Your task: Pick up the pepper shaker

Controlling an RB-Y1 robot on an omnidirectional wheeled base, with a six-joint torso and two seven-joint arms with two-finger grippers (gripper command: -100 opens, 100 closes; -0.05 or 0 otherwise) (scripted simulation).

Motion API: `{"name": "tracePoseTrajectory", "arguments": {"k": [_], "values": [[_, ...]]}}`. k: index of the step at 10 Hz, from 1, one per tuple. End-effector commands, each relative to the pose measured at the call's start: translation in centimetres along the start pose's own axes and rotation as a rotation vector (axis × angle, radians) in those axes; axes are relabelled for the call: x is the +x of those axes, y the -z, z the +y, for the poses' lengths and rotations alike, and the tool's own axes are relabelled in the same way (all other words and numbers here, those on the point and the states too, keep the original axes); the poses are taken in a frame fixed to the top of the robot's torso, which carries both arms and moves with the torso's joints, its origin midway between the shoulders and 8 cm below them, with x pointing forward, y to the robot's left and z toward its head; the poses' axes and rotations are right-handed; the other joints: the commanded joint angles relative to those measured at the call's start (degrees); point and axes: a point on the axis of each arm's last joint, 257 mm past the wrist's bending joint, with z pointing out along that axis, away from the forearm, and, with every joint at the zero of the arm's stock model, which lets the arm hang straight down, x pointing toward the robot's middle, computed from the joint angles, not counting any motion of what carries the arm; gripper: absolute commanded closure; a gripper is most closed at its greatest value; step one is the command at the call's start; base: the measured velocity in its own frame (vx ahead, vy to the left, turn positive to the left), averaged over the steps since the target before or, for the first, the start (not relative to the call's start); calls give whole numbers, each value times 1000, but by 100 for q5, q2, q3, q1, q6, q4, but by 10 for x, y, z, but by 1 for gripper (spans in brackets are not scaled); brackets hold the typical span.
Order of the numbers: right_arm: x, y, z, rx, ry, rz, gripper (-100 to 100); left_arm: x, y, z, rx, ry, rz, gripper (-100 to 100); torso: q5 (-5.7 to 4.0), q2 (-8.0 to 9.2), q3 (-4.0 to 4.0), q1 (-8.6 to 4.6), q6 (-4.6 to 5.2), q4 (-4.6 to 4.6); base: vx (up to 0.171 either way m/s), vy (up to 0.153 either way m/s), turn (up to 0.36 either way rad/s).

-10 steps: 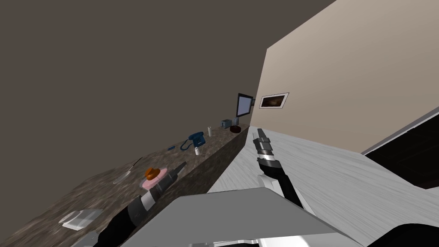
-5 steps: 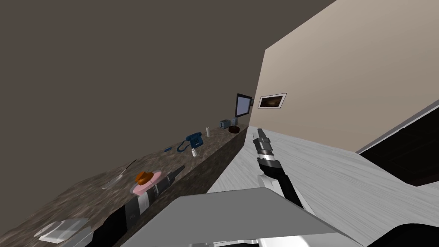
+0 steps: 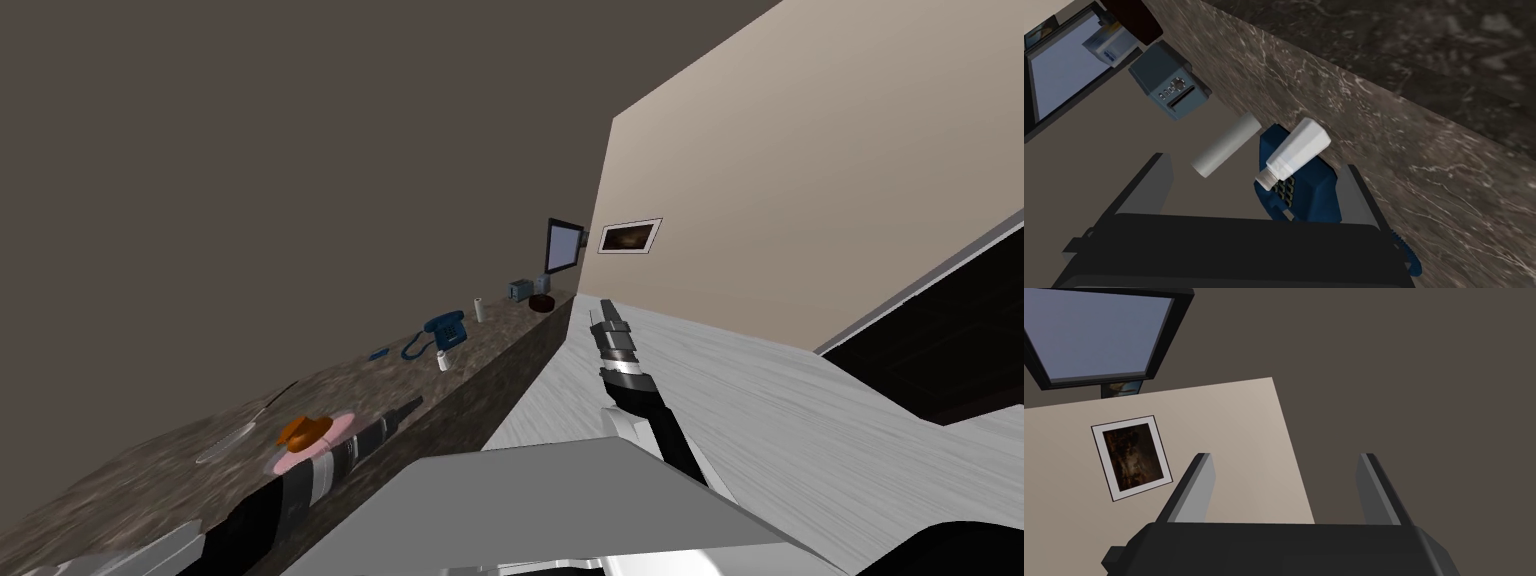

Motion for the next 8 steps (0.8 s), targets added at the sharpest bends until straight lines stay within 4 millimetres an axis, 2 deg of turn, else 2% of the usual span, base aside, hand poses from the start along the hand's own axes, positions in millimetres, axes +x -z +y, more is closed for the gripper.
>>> {"name": "tracePoseTrajectory", "arguments": {"k": [1,2,3,4,5,6,7,8], "values": [[0,0,0,0,0,0,0,3,3,9,-34,-27,30,-100,0,0,0,0,0,0,35,-64,-24],[0,0,0,0,0,0,0,1,9,29,-93,-43,48,-100,0,2,1,1,-2,0,39,-85,-51],[0,0,0,0,0,0,0,1,8,29,-95,-62,66,-100,-1,1,1,-6,-1,0,39,-77,-20],[0,0,0,0,0,0,0,-1,15,48,-153,-77,80,-100,-2,1,1,-5,-2,0,57,-90,-53],[0,0,0,0,0,0,0,-2,14,48,-155,-98,99,-100,-2,-4,-2,-9,-1,-1,54,-68,-23],[0,0,0,0,0,0,0,-6,21,66,-212,-118,115,-100,-1,-5,-3,-2,-1,-1,57,-72,-69],[0,0,0,0,0,0,0,-7,20,65,-212,-136,130,-100,-1,-7,-4,-2,0,-2,41,-57,-20],[0,0,0,0,0,0,0,-12,27,83,-267,-161,147,-100,0,-2,-2,2,-2,-1,55,-72,-45]]}}
